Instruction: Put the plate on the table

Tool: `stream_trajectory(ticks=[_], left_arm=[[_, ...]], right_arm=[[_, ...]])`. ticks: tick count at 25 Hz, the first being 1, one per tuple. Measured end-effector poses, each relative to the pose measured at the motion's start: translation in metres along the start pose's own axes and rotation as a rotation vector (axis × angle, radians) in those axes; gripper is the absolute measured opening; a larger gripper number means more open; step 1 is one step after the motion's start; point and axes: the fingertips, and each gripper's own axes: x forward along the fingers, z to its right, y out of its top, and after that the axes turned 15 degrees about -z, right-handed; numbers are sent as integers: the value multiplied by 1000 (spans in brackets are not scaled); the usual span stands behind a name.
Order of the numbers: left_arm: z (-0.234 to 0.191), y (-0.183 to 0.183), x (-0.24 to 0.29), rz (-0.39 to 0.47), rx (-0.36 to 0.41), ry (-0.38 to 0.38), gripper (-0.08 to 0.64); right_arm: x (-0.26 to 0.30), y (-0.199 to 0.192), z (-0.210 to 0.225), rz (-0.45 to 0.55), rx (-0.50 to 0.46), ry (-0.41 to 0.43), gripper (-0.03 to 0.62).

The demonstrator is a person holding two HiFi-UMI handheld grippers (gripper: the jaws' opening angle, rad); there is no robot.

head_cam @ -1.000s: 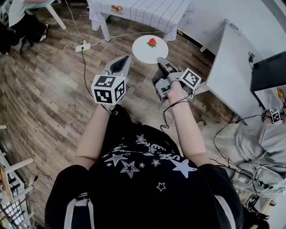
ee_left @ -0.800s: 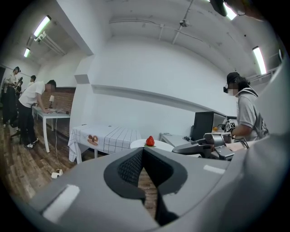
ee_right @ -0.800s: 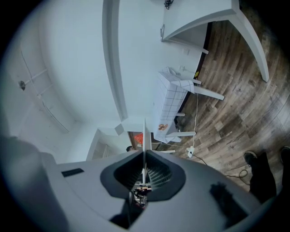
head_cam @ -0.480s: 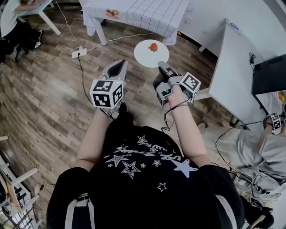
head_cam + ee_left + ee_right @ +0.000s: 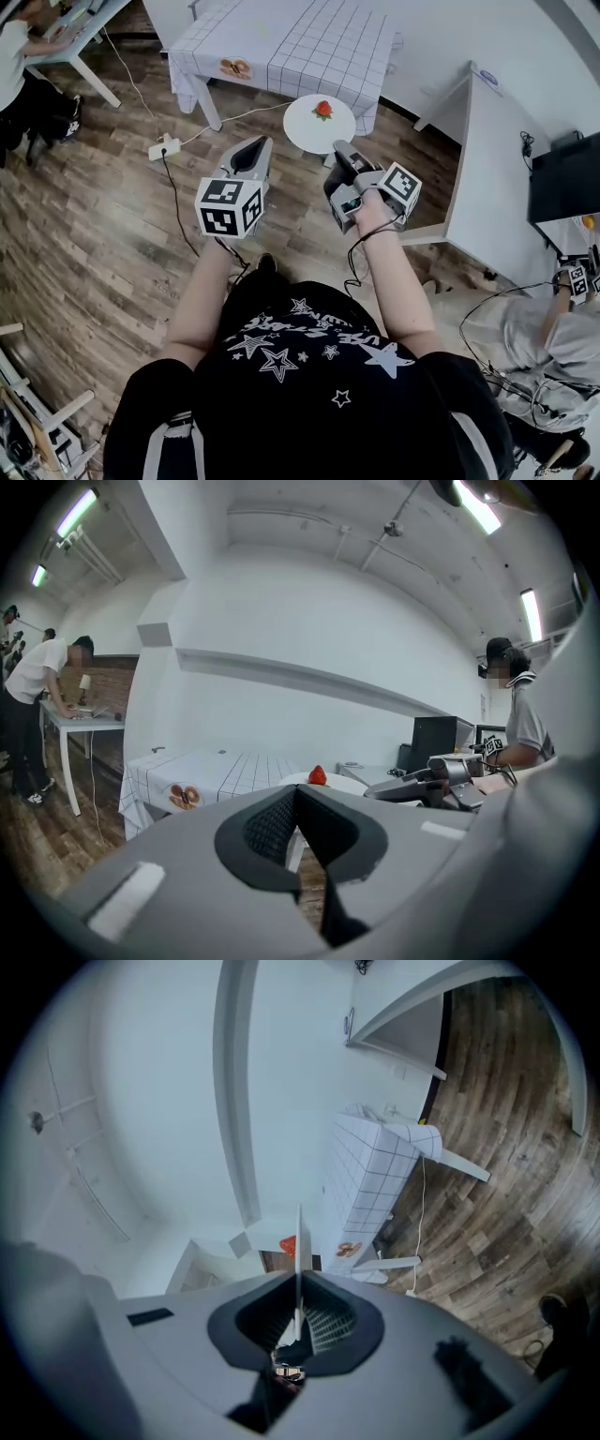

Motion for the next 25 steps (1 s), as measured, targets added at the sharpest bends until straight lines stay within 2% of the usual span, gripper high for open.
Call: stream_trajectory(ticks=[5,10,14,19,25], left_arm=[[-40,15,10,-1,-4,-22,9],[-62,16,21,-16,2,-72,9],[-82,19,32,-27,0,-81,9],[-92,10,40,-20,17,-95,9],[-106,30,59,-22,20,-86,9]], right_arm=[[37,2,-6,13,5,-36,25],[60,6,-2,30,2,-39,26],[74,11,1,41,6,-65,26],[80,14,6,80,0,-39,25],[109,42,2,70,12,-25,25]])
